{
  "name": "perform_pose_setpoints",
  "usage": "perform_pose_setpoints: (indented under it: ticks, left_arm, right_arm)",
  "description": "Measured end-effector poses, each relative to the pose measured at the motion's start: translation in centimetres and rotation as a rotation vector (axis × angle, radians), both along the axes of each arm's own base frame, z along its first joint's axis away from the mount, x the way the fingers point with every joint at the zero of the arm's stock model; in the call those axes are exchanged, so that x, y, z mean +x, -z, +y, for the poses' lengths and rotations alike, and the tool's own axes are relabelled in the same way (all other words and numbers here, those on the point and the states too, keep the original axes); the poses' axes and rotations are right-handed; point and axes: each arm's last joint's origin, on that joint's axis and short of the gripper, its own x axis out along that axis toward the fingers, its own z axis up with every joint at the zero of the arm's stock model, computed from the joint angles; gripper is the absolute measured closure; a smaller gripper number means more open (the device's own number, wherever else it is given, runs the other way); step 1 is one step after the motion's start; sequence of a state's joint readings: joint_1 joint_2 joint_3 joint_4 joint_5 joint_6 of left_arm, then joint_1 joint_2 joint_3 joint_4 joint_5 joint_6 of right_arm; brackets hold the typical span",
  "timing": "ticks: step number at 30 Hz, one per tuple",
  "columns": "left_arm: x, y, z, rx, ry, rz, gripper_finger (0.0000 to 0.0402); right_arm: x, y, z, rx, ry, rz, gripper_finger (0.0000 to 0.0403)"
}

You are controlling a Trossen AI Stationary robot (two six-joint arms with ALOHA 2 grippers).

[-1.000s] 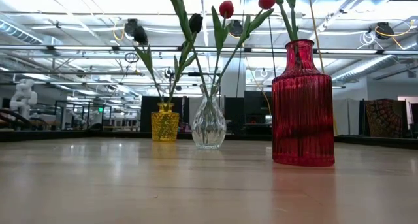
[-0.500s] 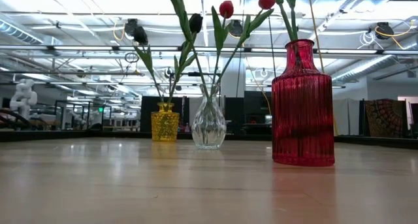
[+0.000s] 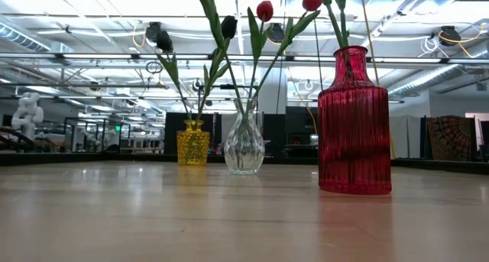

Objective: Sort flowers into vase by color
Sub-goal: Put the dark red tulip into the red vase

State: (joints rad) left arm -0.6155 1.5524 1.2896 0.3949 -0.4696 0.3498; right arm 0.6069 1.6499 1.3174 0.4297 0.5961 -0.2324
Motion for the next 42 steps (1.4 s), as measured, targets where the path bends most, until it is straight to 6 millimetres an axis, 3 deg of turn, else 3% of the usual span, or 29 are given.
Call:
perform_pose_setpoints:
  ticks: [3, 6, 14, 18, 25, 34, 37, 42]
  left_arm:
    - [0.0, 0.2, 0.0, 0.01, -0.001, 0.015, 0.0382]
    - [0.0, 0.2, -0.1, 0.017, 0.001, 0.023, 0.0365]
    - [-1.5, -0.4, -1.3, 0.007, 0.023, 0.009, 0.0227]
    - [-2.4, -0.5, -1.8, 0.026, -0.058, 0.016, 0.0184]
    - [-3.1, -0.6, -2.3, 0.041, -0.111, 0.02, 0.0173]
    - [-3.1, -0.6, -2.3, 0.04, -0.114, 0.022, 0.0173]
    - [-3.1, -0.6, -2.3, 0.042, -0.115, 0.025, 0.0173]
    - [-3.1, -0.5, -2.2, 0.042, -0.122, 0.031, 0.0173]
  right_arm:
    - [-0.4, -0.2, 0.3, -0.014, -0.008, 0.001, 0.0394]
    - [-0.8, -0.4, 0.5, -0.016, -0.009, 0.003, 0.039]
    - [-4.3, -3.0, 1.3, 0.051, -0.099, -0.018, 0.0399]
    - [-6.5, -3.5, 2.4, 0.016, -0.164, 0.026, 0.04]
    - [-8.8, -1.9, 3.0, -0.036, -0.06, 0.216, 0.04]
    - [-8.8, -0.5, 2.2, -0.086, -0.004, 0.333, 0.04]
    - [-9.7, -1.4, 1.0, -0.108, -0.018, 0.349, 0.0401]
    - [-13.3, -4.3, -2.0, -0.044, -0.109, 0.366, 0.0401]
